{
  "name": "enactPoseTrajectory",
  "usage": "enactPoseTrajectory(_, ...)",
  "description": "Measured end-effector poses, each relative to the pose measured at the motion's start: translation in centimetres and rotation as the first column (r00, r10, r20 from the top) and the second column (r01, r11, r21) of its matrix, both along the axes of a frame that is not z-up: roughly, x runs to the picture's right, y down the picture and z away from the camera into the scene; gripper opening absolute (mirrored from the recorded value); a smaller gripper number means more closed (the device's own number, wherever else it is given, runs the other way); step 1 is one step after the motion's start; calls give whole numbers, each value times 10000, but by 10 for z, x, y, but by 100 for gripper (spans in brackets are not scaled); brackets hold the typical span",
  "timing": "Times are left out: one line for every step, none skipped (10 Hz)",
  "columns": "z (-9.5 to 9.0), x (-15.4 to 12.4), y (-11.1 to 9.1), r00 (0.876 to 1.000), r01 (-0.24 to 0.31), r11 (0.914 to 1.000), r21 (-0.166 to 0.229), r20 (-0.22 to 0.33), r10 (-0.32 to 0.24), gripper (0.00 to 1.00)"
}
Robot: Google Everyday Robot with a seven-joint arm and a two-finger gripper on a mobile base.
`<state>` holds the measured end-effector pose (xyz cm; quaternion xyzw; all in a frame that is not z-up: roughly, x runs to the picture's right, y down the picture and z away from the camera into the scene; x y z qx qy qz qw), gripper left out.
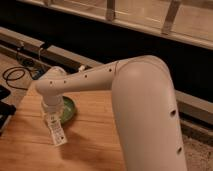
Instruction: Place the bottle in the ceramic bowl
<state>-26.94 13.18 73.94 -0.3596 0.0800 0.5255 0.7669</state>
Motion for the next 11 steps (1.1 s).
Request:
enactPoseTrajectory(8,0,-15,9998,212,9997,124,-65,-211,0)
enactPoseTrajectory(12,0,-29,9995,316,9992,246,-81,-314,0)
enactPoseTrajectory(16,2,-48,9991,396,9983,436,-149,-390,0)
enactPoseTrajectory(14,5,-69,9988,466,9962,735,-200,-453,0)
enactPoseTrajectory(10,3,-80,9984,543,9939,963,-177,-529,0)
enactPoseTrajectory(8,-2,-87,9980,628,9909,1189,-127,-618,0)
enactPoseTrajectory(9,-10,-96,9983,530,9873,1499,176,-563,0)
enactPoseTrajectory(12,-17,-101,9975,318,9850,1698,569,-420,0)
enactPoseTrajectory(19,-29,-105,9928,-32,9823,1875,1185,-194,0)
enactPoseTrajectory(26,-39,-106,9878,-174,9800,1983,1551,-139,0)
enactPoseTrajectory(27,-47,-106,9835,-276,9794,2003,1808,-93,4)
